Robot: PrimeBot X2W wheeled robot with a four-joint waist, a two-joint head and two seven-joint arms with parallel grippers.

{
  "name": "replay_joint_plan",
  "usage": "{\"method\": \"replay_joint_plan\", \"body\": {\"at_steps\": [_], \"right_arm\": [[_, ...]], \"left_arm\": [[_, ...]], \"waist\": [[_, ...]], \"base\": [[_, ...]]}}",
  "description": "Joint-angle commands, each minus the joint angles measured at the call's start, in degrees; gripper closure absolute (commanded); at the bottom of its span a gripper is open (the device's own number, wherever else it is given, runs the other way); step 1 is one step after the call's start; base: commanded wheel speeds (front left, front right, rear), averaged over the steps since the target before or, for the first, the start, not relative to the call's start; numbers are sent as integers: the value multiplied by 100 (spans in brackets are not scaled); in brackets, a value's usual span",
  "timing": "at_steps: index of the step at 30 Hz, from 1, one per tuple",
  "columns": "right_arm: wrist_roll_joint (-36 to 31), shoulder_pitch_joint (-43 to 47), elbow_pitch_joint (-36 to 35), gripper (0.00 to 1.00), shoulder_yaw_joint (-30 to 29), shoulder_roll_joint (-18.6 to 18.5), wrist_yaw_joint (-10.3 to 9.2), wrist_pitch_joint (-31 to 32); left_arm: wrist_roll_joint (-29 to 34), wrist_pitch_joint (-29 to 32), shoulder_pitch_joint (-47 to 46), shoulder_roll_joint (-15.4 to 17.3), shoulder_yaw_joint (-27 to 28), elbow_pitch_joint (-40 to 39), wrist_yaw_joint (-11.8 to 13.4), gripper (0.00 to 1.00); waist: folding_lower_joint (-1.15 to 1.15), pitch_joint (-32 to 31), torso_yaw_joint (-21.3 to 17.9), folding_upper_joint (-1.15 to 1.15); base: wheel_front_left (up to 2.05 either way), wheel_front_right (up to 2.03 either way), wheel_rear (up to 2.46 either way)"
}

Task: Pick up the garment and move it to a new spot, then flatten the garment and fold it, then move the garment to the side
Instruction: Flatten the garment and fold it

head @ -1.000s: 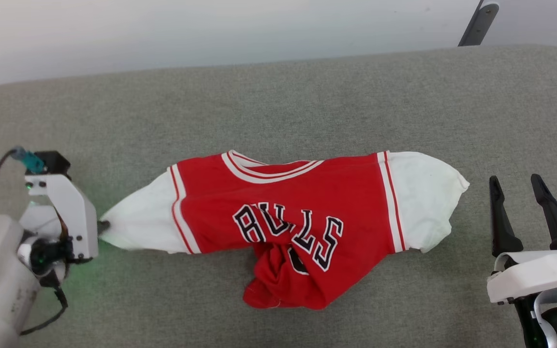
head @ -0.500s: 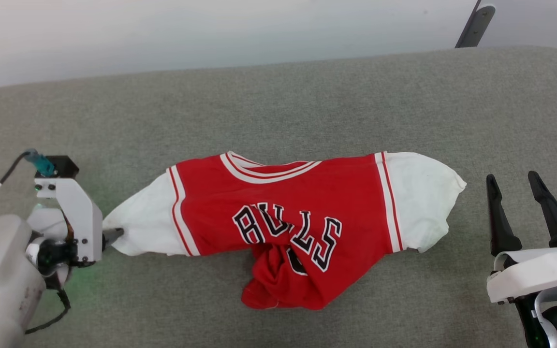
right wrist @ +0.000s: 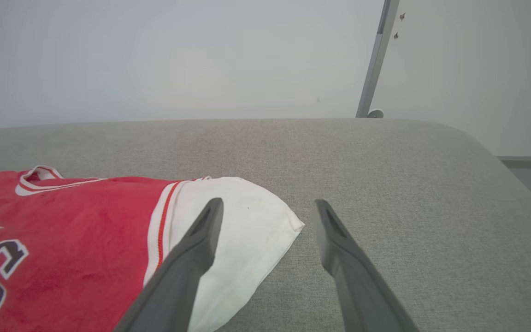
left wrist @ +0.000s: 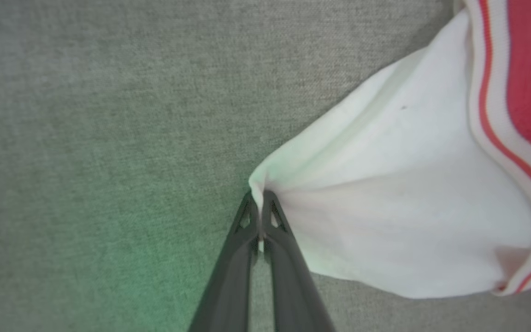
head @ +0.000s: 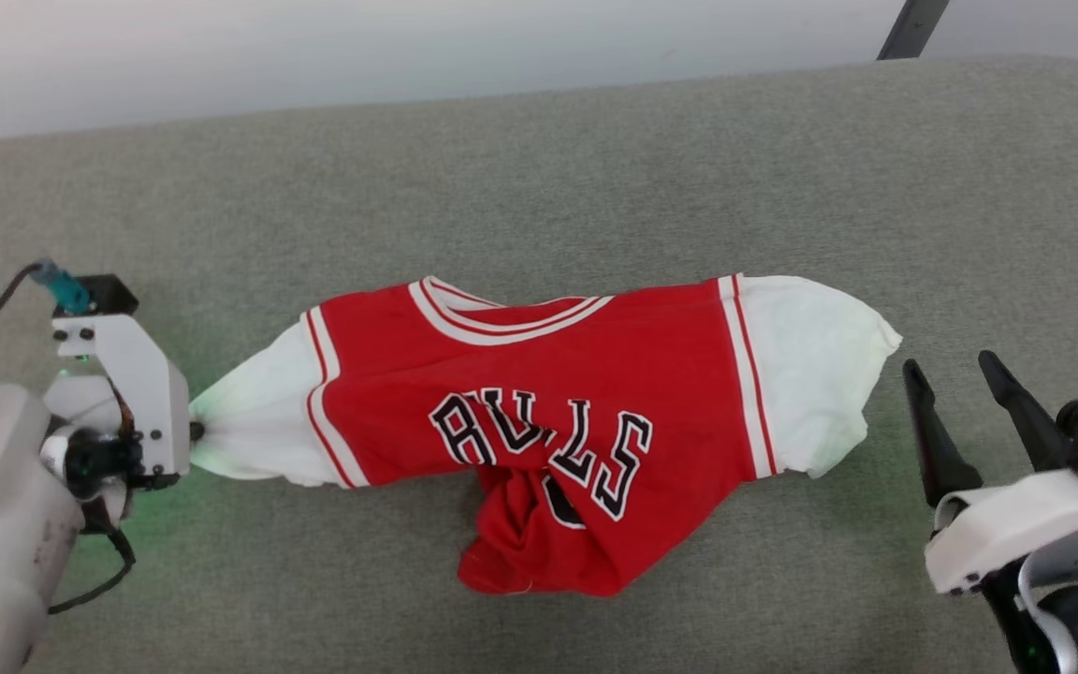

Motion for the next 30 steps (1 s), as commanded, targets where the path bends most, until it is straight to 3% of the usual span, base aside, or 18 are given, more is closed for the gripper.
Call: {"method": "replay_joint_plan", "body": {"at_steps": [1,4,19,27,28,29,30], "right_arm": [[42,-127,11,0,-8,-53,-8,44],[314,-375,362,0,78,-222,-8,624],[756,-1760,2054,0,207,-918,-8,2219],[986,-2074,2936,0,375,-944,-7,3084],[1058,-2114,3021,27,398,-926,-7,3188],[1094,-2143,3088,100,461,-918,-7,3291],[1112,-2189,3131,100,502,-937,-4,3353]], "left_arm": [[-9,35,207,-169,-120,47,-14,100],[-30,-3,97,-280,-209,-81,-19,100],[-148,-146,-307,-427,-427,-298,-18,100],[-248,-251,-405,-456,-532,-320,-3,100],[-270,-272,-410,-459,-539,-320,-3,100],[-296,-275,-421,-463,-551,-317,-3,100],[-309,-275,-431,-472,-566,-312,-3,100]], "waist": [[0,35,37,0],[0,121,149,0],[0,438,604,0],[0,525,734,0],[0,528,740,0],[0,525,746,0],[0,515,751,0]], "base": [[0,0,0],[0,0,0],[0,0,0],[0,0,0],[0,0,0],[0,0,0],[0,0,0]]}}
